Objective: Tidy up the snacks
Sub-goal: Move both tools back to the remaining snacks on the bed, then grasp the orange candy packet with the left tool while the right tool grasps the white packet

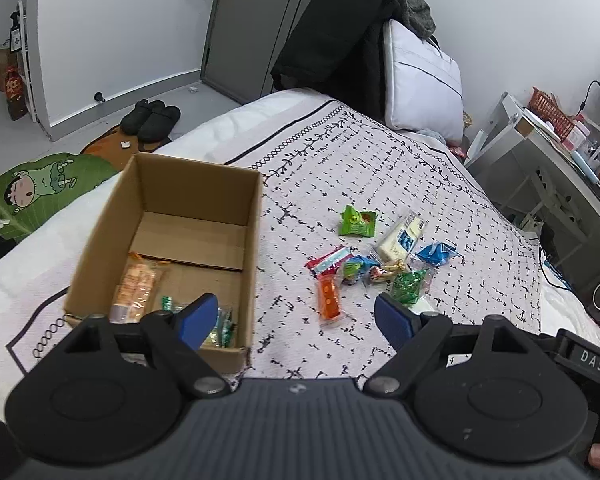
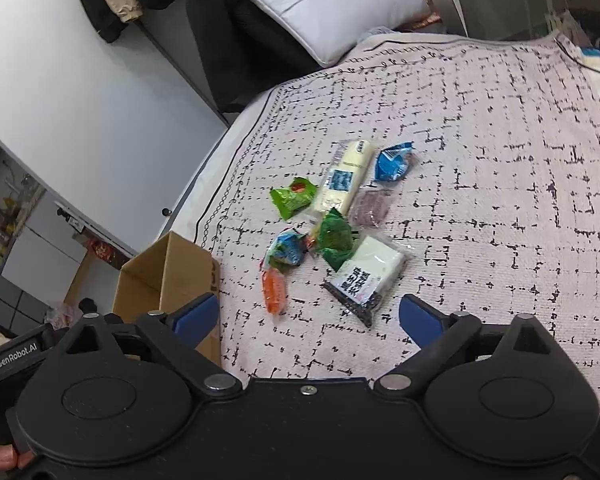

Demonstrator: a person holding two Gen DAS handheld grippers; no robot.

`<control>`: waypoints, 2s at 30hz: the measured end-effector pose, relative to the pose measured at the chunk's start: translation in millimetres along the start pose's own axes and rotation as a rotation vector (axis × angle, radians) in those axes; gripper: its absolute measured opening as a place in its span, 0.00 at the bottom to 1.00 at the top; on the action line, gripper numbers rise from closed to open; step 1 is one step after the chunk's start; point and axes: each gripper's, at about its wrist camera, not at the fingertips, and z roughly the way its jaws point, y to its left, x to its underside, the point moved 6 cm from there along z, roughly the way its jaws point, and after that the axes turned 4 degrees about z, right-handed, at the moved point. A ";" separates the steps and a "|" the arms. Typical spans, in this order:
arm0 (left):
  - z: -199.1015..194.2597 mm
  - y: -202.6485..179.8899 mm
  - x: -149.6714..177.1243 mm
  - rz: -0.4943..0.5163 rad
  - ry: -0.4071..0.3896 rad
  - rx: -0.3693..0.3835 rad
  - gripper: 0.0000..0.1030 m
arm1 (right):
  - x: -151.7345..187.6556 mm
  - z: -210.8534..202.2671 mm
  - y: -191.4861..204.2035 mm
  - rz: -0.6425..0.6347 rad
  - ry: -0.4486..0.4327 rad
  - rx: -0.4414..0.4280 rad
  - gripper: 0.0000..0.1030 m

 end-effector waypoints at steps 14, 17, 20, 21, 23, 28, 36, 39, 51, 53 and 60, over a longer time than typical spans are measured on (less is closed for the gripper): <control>46.8 -28.5 0.1 0.000 0.066 -0.006 0.69 | -9.4 54.5 -30.0 0.090 0.086 -0.017 0.65; 59.0 -32.0 -1.2 -0.004 0.079 -0.009 0.66 | -10.3 66.7 -35.2 0.096 0.107 -0.012 0.61; 72.4 -35.4 -1.1 -0.010 0.095 -0.008 0.62 | -11.5 75.7 -41.8 0.111 0.121 -0.003 0.59; 77.4 -36.8 -1.1 -0.012 0.101 -0.007 0.62 | -12.0 78.9 -43.9 0.111 0.122 0.005 0.58; 85.9 -39.3 -0.9 -0.015 0.108 -0.008 0.60 | -13.2 84.8 -47.0 0.109 0.128 0.016 0.58; 107.6 -45.8 0.0 -0.026 0.128 -0.009 0.56 | -15.8 99.3 -49.8 0.086 0.140 0.042 0.56; 147.1 -53.7 2.9 -0.044 0.164 -0.023 0.53 | -16.4 116.7 -47.1 0.022 0.150 0.063 0.58; 161.0 -53.3 5.2 -0.051 0.181 -0.038 0.53 | -18.3 124.0 -42.6 -0.011 0.146 0.070 0.59; 193.2 -41.4 18.2 -0.109 0.258 -0.070 0.21 | -15.7 139.1 -27.9 -0.167 0.130 0.124 0.57; 191.3 -40.1 17.8 -0.120 0.263 -0.058 0.19 | -14.5 138.3 -26.7 -0.180 0.130 0.136 0.55; 172.7 -40.0 19.0 -0.109 0.250 -0.042 0.18 | -5.4 130.8 -26.5 -0.204 0.144 0.160 0.48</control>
